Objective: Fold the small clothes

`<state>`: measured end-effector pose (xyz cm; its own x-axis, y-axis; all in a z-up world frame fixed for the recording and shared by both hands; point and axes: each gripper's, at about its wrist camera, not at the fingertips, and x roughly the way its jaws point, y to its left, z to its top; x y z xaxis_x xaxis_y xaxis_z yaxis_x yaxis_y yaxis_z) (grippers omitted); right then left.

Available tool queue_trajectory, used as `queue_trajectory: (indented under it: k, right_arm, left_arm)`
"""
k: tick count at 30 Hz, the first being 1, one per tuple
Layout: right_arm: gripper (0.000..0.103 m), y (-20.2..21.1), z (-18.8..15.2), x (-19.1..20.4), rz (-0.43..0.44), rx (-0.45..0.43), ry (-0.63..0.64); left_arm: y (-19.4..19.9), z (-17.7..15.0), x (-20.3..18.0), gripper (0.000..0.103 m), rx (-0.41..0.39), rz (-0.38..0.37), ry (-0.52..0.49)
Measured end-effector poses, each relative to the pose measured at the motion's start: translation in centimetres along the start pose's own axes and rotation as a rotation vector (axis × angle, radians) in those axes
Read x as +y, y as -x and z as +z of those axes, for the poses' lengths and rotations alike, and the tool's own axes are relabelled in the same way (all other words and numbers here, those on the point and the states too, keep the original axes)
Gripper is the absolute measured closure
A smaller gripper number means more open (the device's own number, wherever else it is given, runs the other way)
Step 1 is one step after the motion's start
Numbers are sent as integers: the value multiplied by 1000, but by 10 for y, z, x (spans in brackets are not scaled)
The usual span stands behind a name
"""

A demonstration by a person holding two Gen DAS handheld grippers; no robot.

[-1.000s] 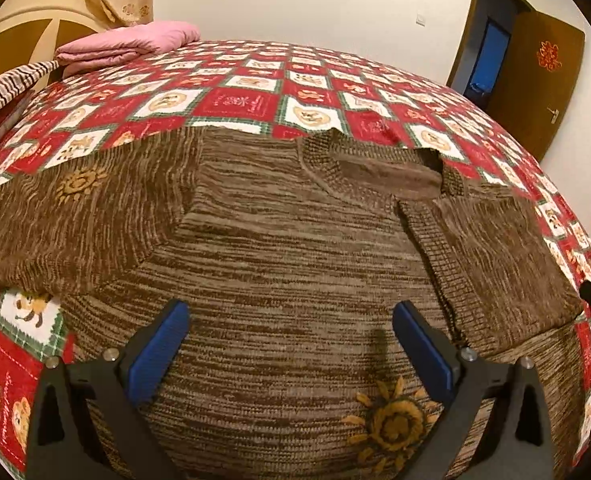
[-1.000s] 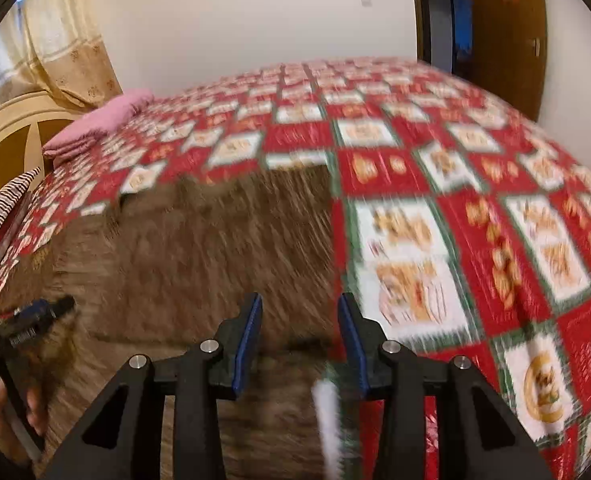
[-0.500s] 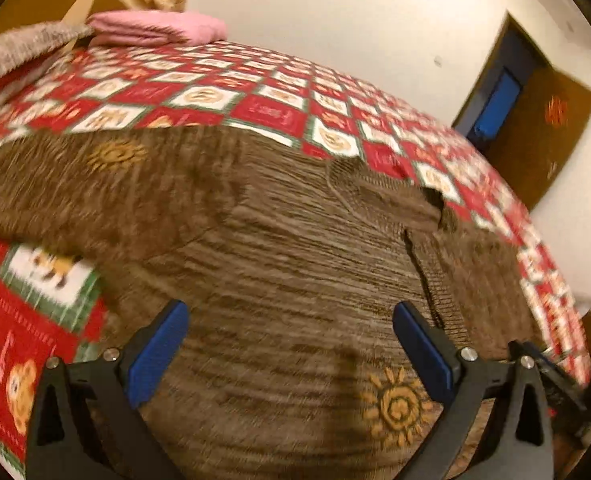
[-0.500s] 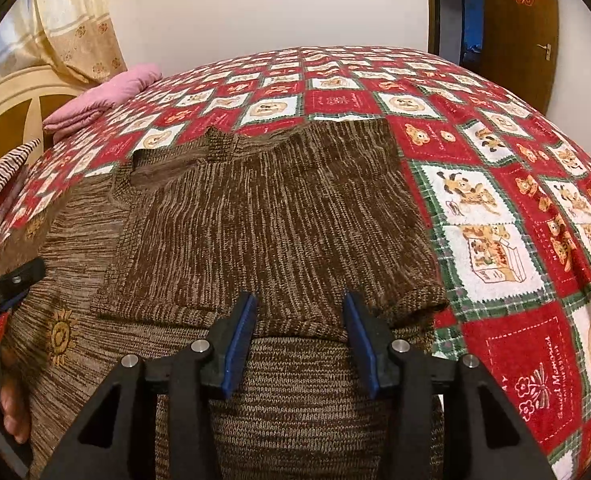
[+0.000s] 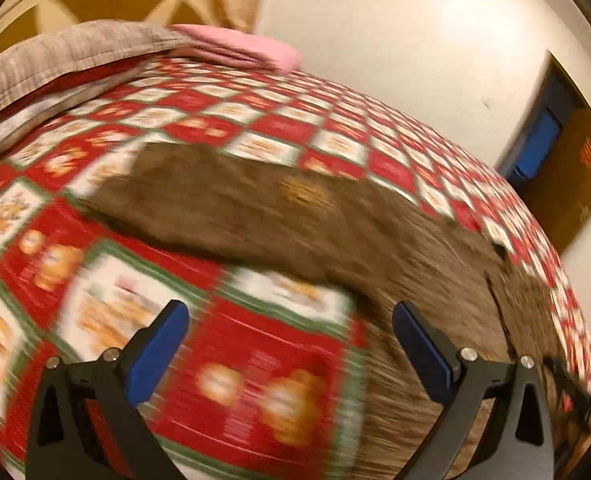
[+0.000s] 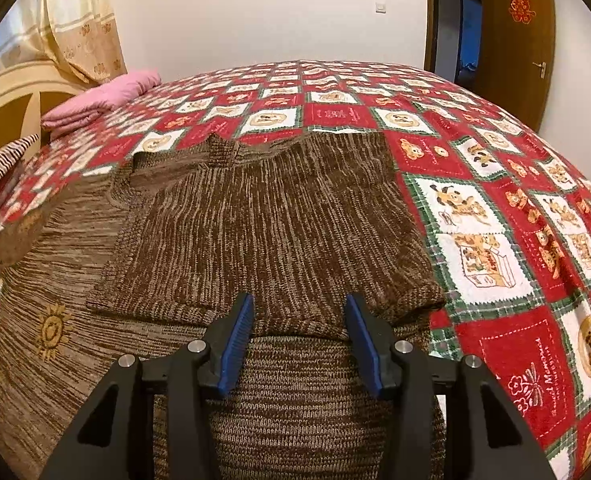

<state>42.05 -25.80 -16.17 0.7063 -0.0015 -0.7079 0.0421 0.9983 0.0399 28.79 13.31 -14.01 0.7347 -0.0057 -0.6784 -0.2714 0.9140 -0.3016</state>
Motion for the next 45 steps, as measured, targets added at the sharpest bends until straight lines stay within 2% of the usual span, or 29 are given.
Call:
queue_trajectory:
  k: [1, 6, 10, 22, 27, 29, 30, 32, 34, 35, 36, 38, 45]
  right_arm:
    - [51, 1, 0, -1, 13, -4, -10]
    - [40, 3, -1, -2, 61, -16, -21]
    - [39, 4, -2, -3, 72, -23, -31]
    - [38, 6, -3, -8, 97, -34, -51]
    - [38, 6, -3, -8, 105, -37, -56]
    - [37, 6, -3, -8, 106, -37, -57]
    - [37, 6, -3, -8, 106, -37, -58]
    - [37, 7, -3, -8, 106, -37, -58]
    - [37, 7, -3, -8, 105, -37, -58]
    - [37, 7, -3, -8, 104, -37, -58]
    - [37, 7, -3, -8, 105, -37, -58]
    - [37, 7, -3, -9, 105, -37, -58]
    - [37, 8, -4, -6, 112, -40, -65]
  left_arm:
    - [-1, 9, 18, 0, 0, 0, 61]
    - [-14, 28, 89, 1, 30, -108, 368]
    - [-26, 33, 110, 2, 21, -153, 463]
    - [-41, 48, 123, 6, -72, -198, 472]
    - [-43, 52, 127, 7, -88, -221, 487]
    - [-45, 53, 125, 10, -87, -204, 466]
    - [-47, 54, 125, 14, -85, -197, 458]
    - [-51, 55, 126, 31, -72, -175, 447]
    - [-55, 55, 132, 66, -58, -174, 468]
    - [-58, 55, 136, 79, -46, -173, 483]
    - [-59, 54, 139, 96, -35, -181, 492]
    - [-58, 54, 145, 94, -28, -175, 517]
    - [-40, 66, 144, 95, -64, -183, 491]
